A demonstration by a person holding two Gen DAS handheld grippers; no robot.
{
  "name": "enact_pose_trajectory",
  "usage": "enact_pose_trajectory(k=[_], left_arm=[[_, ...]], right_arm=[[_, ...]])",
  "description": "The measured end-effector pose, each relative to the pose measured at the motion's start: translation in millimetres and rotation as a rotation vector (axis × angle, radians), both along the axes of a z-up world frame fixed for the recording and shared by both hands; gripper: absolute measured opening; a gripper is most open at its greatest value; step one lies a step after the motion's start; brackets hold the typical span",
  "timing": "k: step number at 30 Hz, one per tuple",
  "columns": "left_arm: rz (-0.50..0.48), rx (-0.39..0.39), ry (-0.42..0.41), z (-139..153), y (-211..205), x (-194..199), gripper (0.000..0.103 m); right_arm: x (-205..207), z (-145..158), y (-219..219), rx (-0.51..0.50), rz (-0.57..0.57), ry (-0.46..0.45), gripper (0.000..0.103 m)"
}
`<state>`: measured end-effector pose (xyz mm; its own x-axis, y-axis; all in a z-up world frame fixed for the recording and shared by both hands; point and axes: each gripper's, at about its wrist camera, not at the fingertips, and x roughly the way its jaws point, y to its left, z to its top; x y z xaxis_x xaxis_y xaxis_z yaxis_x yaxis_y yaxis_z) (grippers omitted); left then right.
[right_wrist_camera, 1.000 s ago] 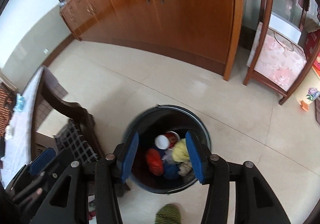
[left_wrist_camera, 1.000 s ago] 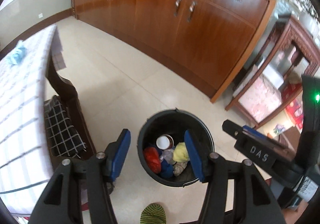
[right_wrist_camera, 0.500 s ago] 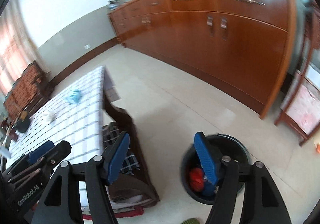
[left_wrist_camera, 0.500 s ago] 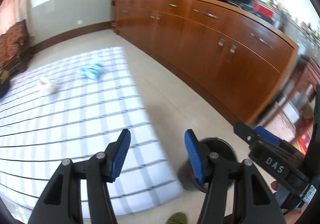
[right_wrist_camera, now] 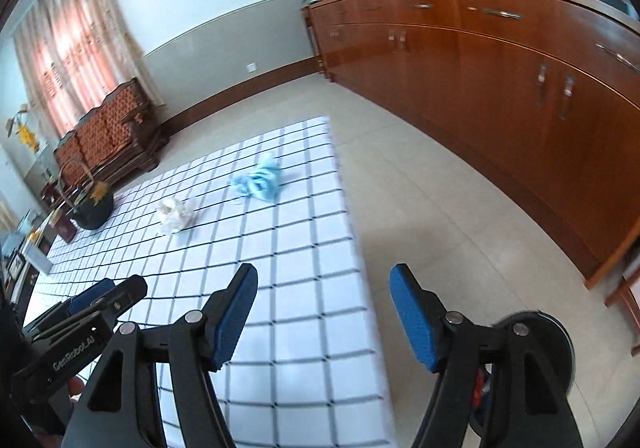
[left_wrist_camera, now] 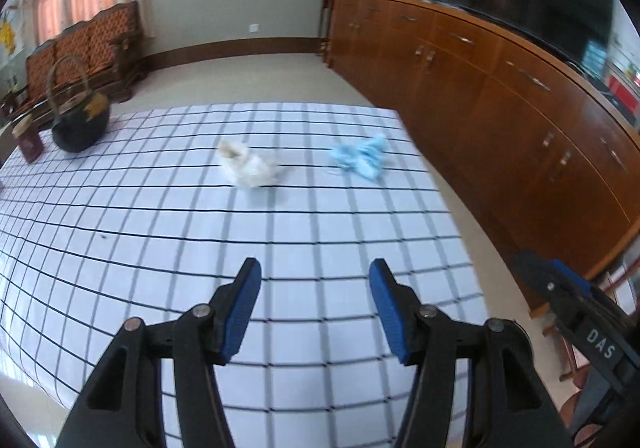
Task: Collect trash
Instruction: 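Move both open tools back over the table toward the tissue and mask, then grasp the white tissue with left tool while right tool grasps blue face mask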
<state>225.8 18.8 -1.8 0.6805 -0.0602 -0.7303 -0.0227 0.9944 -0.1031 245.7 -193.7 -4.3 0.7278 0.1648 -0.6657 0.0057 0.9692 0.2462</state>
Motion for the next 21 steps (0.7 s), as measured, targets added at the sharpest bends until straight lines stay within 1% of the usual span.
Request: enact_pose_trajectory(k=[4, 8, 13, 15, 21], left_arm=[[0.037, -0.014, 0.022, -8, 25, 24, 0.058], [0.065, -0.029, 0.038, -13, 44, 46, 0.058], [0.083, -0.040, 0.059, -20, 55, 80, 0.058], [0.090, -0.044, 0.068, -25, 58, 95, 0.058], [0.104, -0.046, 0.084, -38, 63, 128, 0.058]], right_arm=[[25, -5, 21, 0.007, 0.033, 0.007, 0.072], [61, -12, 44, -0.003, 0.069, 0.014, 0.074], [101, -17, 65, -0.012, 0.097, 0.019, 0.075], [119, -20, 72, -0.012, 0.100, 0.022, 0.078], [165, -32, 84, -0.031, 0.095, 0.037, 0.080]])
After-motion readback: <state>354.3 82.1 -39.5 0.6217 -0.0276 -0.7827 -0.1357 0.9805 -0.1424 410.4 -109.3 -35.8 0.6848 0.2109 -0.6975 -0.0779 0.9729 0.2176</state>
